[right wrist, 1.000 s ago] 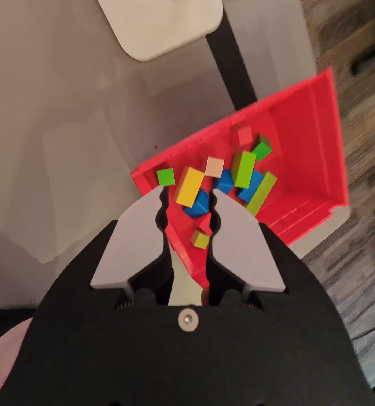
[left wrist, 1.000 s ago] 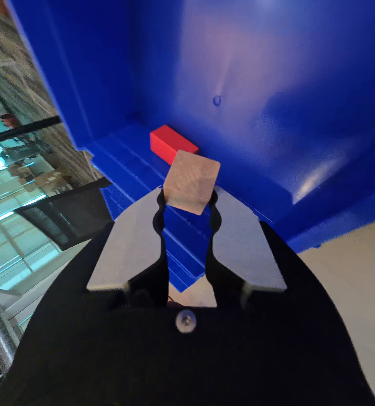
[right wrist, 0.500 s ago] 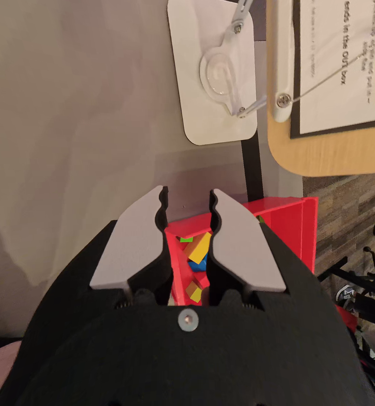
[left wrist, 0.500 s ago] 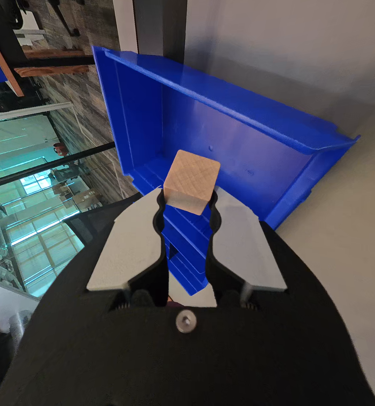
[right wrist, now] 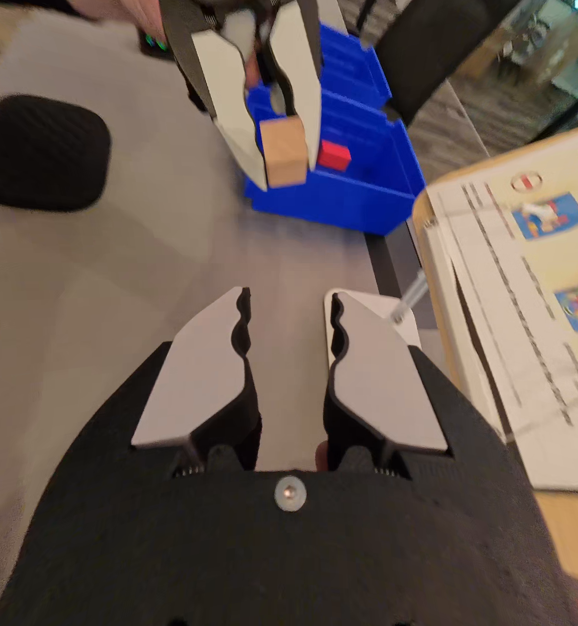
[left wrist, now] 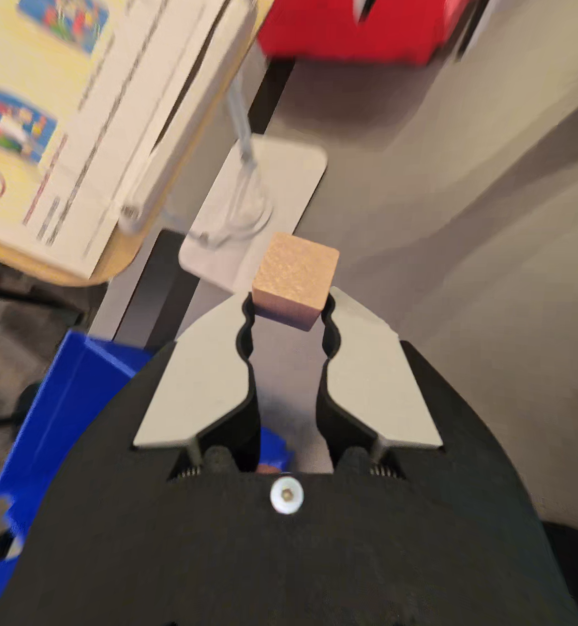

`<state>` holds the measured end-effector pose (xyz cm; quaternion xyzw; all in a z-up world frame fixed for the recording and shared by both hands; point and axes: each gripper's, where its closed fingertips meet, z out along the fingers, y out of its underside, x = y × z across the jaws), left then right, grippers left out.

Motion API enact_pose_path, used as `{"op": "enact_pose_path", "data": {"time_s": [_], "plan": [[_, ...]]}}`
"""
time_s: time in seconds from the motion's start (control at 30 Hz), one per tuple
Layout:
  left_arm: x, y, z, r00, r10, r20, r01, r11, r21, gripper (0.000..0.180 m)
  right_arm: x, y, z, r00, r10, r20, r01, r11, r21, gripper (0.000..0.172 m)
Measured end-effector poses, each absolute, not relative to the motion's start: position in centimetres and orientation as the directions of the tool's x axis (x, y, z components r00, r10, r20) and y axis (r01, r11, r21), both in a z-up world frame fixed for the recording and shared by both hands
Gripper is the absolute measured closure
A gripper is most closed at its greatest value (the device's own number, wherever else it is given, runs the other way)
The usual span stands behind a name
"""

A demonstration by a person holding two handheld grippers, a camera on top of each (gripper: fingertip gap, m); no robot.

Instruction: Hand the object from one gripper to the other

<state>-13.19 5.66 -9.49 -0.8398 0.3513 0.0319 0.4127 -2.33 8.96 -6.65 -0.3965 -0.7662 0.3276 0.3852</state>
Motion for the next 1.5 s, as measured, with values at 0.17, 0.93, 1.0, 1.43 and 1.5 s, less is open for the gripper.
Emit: {"op": "enact_pose_path", "data": {"time_s": [0.17,0.93,1.0,1.43,1.5], "plan": [[-6.6,6.1,-8.1,0.711,-0.642,-0.286,-0.579,-0.304,-0.757,0.142,-3.2,6.0,-5.2,-0.394,0.831,0.392,0.195,0.492,-0.848,0.130],[-6.4,5.6,-6.7,0.778,-0.580,-0.241,-0.474,-0.291,-0.831,0.139,0.7,12.9,-2.2,-0.263,0.909,0.322,0.312,0.396,-0.864,0.141],[-8.6,4.6,-7.5,0.808,-0.540,-0.237,-0.465,-0.336,-0.819,0.145,3.3,19.5,-2.2,-0.078,0.928,0.363,0.458,0.357,-0.814,0.141],[-17.8,-1.2,-10.7,0.915,-0.340,-0.217,-0.378,-0.537,-0.755,0.154,15.3,46.3,-20.4,0.482,0.863,0.151,0.851,-0.420,-0.315,0.142],[-18.2,-1.5,-11.0,0.918,-0.335,-0.213,-0.373,-0.546,-0.750,0.155,15.2,47.4,-21.7,0.505,0.851,0.143,0.844,-0.451,-0.290,0.142]]}}
